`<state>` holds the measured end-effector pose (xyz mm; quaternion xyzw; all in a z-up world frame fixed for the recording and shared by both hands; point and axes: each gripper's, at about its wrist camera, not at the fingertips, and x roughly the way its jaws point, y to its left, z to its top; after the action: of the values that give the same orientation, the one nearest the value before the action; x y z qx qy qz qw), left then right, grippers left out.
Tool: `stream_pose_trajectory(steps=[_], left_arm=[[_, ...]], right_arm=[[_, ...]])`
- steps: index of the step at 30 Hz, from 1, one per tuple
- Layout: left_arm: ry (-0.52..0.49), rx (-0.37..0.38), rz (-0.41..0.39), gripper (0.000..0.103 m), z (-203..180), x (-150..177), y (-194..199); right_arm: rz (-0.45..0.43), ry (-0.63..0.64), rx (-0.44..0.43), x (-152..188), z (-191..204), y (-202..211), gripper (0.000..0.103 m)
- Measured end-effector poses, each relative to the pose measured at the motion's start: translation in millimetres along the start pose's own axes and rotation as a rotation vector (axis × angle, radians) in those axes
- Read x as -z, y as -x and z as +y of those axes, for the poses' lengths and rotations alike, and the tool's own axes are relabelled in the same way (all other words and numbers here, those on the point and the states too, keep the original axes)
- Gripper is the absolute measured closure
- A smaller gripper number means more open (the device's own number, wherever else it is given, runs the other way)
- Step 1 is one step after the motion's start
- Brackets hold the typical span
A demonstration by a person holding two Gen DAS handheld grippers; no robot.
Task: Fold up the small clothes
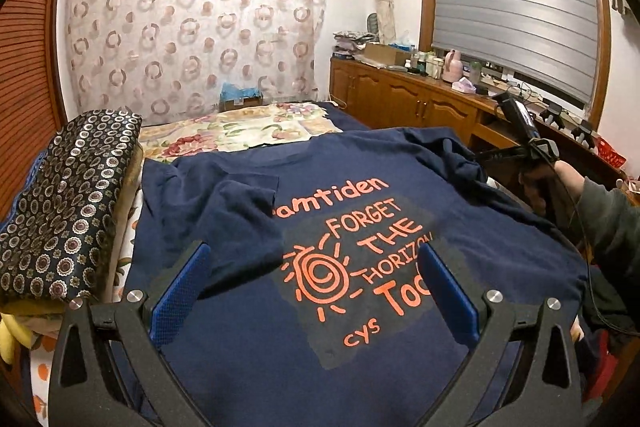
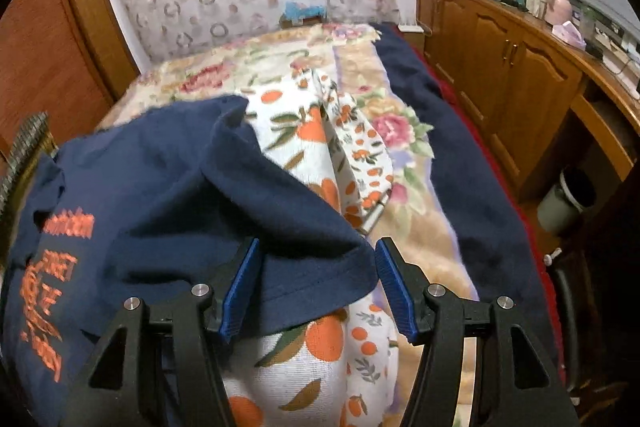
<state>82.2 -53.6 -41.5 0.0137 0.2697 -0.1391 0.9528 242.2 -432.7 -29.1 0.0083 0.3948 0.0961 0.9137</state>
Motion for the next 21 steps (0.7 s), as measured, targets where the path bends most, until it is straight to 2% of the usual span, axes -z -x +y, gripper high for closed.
stream_pose_trajectory(steps=[3, 4, 5, 6, 8, 13, 17, 21], left_arm=[[-0.003, 0.004, -0.002, 0.0, 0, 0, 1], [-0.004, 0.006, -0.003, 0.0, -1, 1, 2], [-0.003, 0.009, -0.004, 0.0, 0, 1, 2], [-0.002, 0.012, -0.005, 0.0, 0, 1, 3], [0.0, 0.008, -0.003, 0.0, 1, 2, 2], [0.004, -0.003, 0.004, 0.0, 3, 4, 2], [0.021, -0.005, 0.007, 0.0, 7, 4, 2], [0.038, -0.021, 0.011, 0.0, 12, 3, 1]], right_arm=[[-0.005, 0.02, -0.001, 1, 3, 7, 0.06], [-0.01, 0.032, 0.012, 1, 2, 6, 0.066], [-0.014, 0.046, 0.016, 1, 4, 6, 0.08], [-0.015, 0.057, 0.018, 1, 6, 7, 0.088], [-0.02, 0.095, 0.064, 3, 12, 10, 0.097], [-0.09, 0.154, 0.075, 4, 27, 32, 0.1], [-0.171, 0.204, -0.011, 1, 55, 66, 0.1], [-0.237, 0.282, -0.13, -6, 105, 98, 0.1]])
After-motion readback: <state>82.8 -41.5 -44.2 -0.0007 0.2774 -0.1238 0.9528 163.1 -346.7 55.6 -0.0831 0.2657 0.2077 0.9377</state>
